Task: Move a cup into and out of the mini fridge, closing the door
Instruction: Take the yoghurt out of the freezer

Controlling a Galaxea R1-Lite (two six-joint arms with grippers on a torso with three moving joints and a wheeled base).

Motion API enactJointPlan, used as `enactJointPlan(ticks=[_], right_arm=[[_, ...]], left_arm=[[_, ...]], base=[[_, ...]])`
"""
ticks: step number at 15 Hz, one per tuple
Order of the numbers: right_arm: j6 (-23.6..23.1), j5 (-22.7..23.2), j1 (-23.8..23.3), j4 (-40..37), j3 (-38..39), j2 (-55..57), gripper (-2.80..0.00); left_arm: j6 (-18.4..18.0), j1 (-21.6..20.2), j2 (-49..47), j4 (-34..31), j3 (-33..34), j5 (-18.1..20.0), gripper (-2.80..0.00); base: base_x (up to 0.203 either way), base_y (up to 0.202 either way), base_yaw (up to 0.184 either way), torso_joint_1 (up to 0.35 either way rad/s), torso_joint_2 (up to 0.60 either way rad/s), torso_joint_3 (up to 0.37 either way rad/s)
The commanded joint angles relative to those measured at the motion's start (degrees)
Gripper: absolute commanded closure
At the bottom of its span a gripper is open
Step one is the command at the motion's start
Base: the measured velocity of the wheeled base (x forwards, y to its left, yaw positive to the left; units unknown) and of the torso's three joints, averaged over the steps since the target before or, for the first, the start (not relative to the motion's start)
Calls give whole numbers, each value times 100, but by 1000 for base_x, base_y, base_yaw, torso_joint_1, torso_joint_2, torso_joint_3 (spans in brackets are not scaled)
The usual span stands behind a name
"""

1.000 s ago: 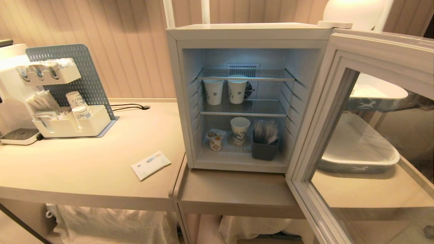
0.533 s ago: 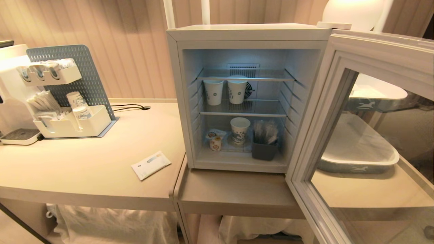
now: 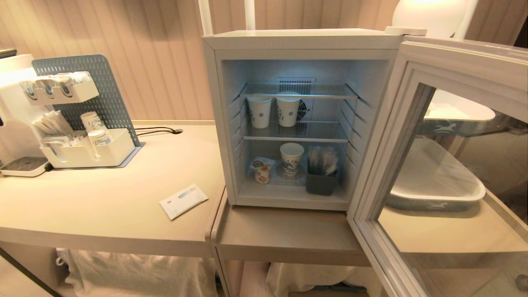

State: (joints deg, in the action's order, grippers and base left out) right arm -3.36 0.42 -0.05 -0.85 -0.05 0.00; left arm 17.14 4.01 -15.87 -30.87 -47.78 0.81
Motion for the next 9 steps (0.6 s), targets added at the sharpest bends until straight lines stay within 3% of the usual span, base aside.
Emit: enactJointPlan(ticks=[1,3,7,8,9], right_arm=[[-7,2,-4,-3,-4,-9,0],[-7,2,-4,-5,-4,-9,0],[-16,2,-4,-4,-4,-9,0],[-17,2,-4,-11,-4,-9,0],[-16,2,-4,-11,-4,-9,0]], left_arm=[[-78,-206,397,27,460,137,0],[-668,-309,1083,539,1536,269,0],[-1639,-370,1490,3298,4299,247,0],[-1790,-379,1525,3632,4651,196,0],[-1881,-386,1552,3535,4793,4,0]], base=[[0,0,0,0,0,0],[0,0,0,0,0,0],[0,0,0,0,0,0],[0,0,0,0,0,0],[0,0,0,0,0,0]])
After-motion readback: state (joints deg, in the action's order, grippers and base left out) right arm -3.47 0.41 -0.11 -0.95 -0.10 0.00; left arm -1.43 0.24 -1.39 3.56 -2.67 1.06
